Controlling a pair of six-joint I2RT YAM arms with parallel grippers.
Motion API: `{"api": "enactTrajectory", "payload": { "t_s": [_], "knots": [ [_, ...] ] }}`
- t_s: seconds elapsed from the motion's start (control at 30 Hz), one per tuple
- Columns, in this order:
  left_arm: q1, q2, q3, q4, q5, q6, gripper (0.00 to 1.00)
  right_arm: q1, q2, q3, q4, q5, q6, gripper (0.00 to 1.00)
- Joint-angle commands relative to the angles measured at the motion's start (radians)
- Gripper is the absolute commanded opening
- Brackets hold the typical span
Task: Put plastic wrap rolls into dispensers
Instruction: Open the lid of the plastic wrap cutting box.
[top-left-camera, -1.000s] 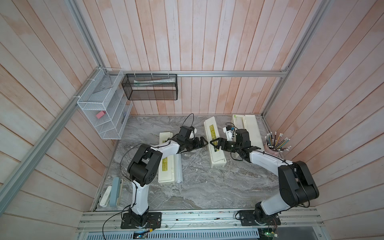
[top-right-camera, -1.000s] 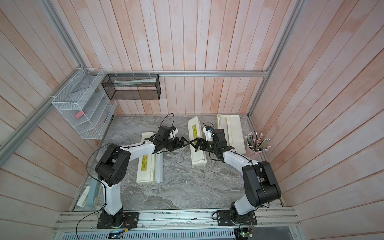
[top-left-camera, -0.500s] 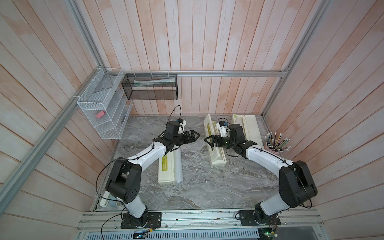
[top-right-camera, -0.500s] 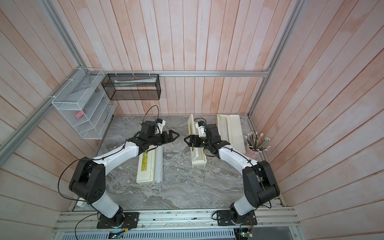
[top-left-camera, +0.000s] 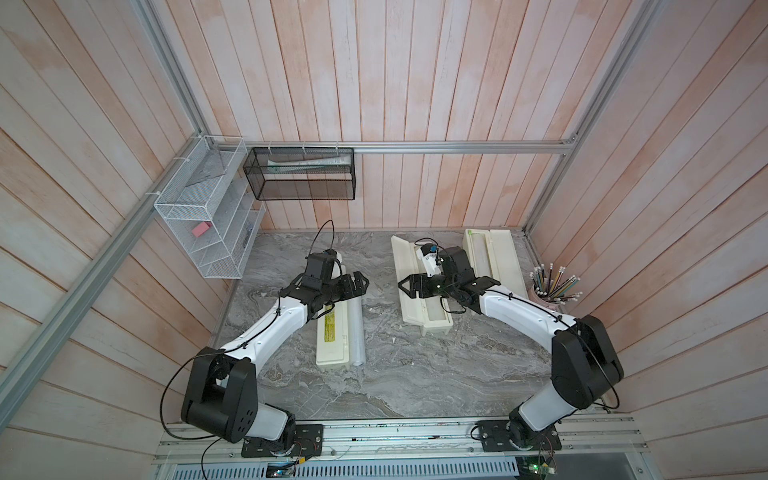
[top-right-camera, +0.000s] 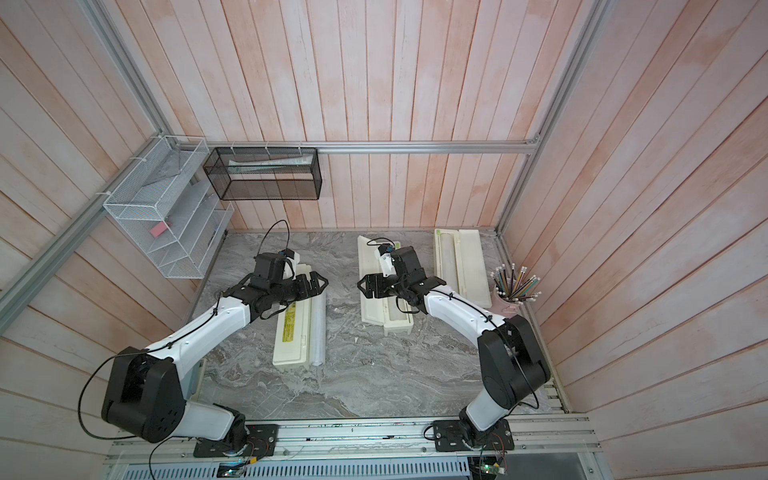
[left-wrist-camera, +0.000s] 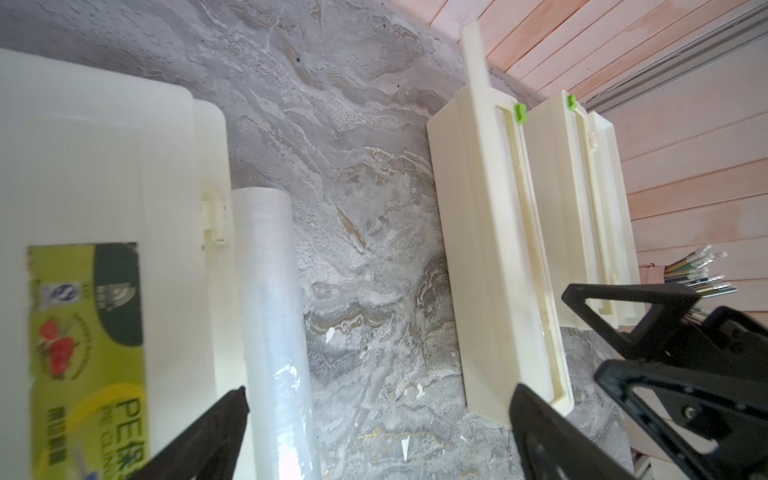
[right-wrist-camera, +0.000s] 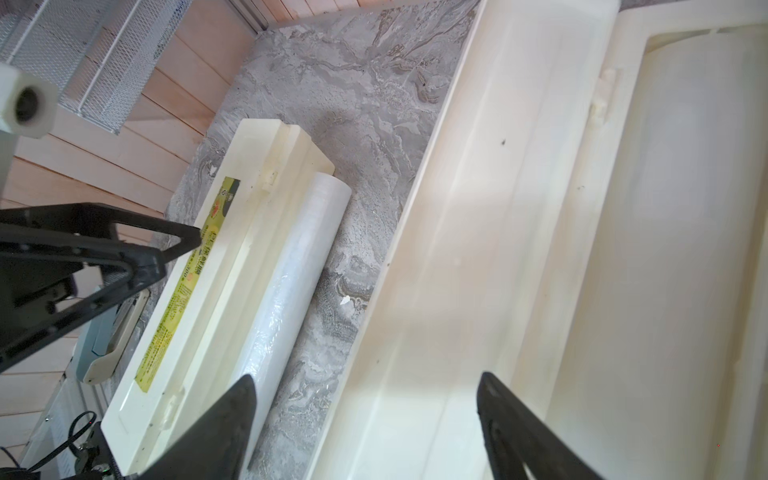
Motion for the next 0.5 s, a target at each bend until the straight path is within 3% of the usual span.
{"api": "enactTrajectory", "payload": {
  "t_s": [0.0, 0.2, 0.47],
  "knots": [
    [0.004, -0.033, 0.000, -0.145, -0.151, 0.072, 1.00, 0.011, -0.002, 0.023, -0.051, 0.119, -0.012, 0.84],
    [0.004, -0.077, -0.047, -0.195, -0.283, 0.101, 1.00, 0.011, -0.018, 0.019, -0.098, 0.299, -0.007, 0.87],
    [0.004, -0.046, -0.088, -0.224, -0.353, 0.103, 1.00, 0.012, -0.030, -0.019, -0.127, 0.467, 0.008, 0.90]
  ]
}}
